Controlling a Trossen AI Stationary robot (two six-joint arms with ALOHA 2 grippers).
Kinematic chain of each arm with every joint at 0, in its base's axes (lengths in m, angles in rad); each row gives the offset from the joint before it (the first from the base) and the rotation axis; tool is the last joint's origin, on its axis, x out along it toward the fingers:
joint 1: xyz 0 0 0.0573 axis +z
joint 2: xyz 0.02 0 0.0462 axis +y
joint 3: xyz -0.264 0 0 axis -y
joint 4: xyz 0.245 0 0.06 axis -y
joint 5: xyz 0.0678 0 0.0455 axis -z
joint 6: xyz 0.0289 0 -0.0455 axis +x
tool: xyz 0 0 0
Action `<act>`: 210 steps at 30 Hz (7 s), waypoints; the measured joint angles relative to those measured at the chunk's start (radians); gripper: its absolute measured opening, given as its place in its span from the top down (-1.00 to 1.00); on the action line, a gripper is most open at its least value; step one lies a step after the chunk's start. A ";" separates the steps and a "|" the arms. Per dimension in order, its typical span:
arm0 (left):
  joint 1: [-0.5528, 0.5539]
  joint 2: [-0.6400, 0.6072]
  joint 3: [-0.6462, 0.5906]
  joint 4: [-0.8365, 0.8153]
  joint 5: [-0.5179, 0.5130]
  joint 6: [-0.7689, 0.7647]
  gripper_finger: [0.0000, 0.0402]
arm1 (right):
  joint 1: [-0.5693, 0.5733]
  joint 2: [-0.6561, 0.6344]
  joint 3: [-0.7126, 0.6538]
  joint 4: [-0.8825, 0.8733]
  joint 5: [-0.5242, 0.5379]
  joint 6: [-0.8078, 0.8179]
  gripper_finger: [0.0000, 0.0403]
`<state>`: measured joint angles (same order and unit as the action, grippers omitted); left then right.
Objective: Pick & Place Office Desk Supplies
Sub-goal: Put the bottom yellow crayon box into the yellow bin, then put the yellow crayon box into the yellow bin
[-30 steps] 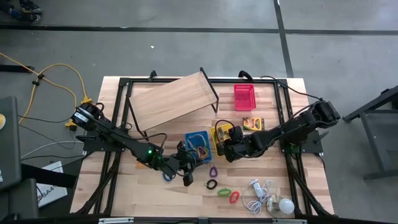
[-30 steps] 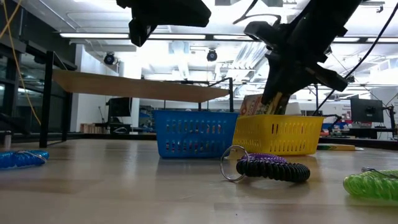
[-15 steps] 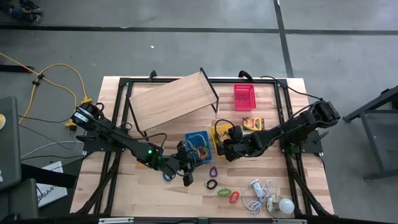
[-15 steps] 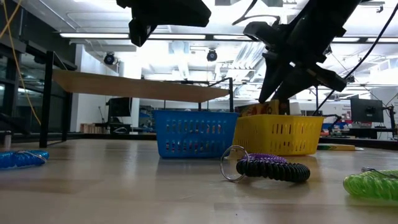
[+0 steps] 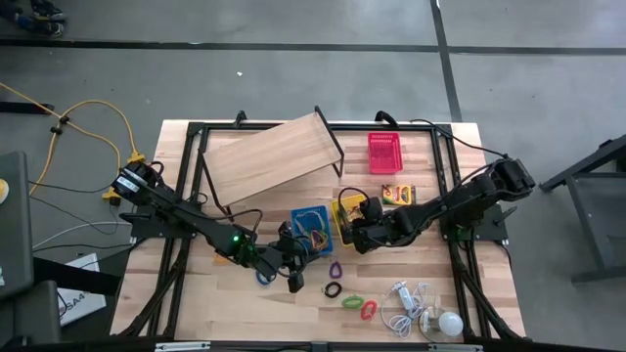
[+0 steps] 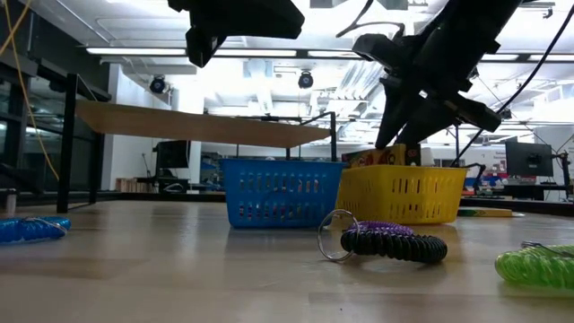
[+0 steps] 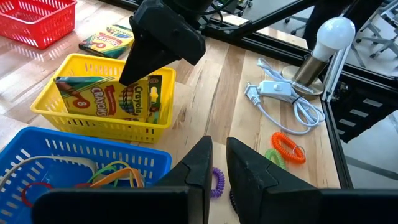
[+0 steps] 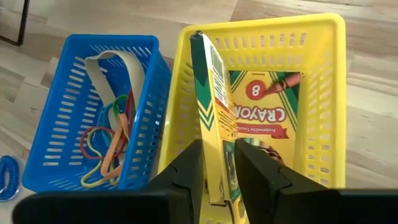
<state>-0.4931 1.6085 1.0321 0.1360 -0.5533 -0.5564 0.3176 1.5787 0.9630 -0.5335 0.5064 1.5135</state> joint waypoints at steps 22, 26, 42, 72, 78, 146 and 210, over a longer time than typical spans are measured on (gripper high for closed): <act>0.000 0.000 0.002 0.000 0.000 0.000 0.78 | -0.003 0.054 0.001 -0.062 -0.012 0.023 0.60; 0.000 0.000 0.002 0.001 0.000 0.000 0.78 | -0.007 0.060 -0.001 -0.062 -0.012 0.024 0.60; 0.000 0.000 0.002 0.003 0.000 0.000 0.78 | -0.012 -0.060 0.000 -0.068 0.023 -0.052 0.60; 0.000 0.000 0.001 0.003 0.000 0.000 0.78 | 0.174 -0.071 0.000 -0.161 0.094 -0.147 0.60; 0.000 0.000 0.000 0.003 0.000 0.000 0.78 | 0.219 -0.089 0.000 -0.330 0.110 0.009 0.60; 0.000 0.000 0.000 0.007 0.000 0.000 0.78 | -0.338 -0.179 -0.410 -0.096 0.004 -0.174 0.60; 0.000 0.000 0.001 0.007 0.000 0.000 0.78 | 0.403 -0.059 -0.412 0.412 -0.165 0.317 0.60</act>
<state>-0.4931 1.6085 1.0332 0.1432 -0.5533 -0.5565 0.7206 1.5198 0.5514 -0.1219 0.3410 1.8304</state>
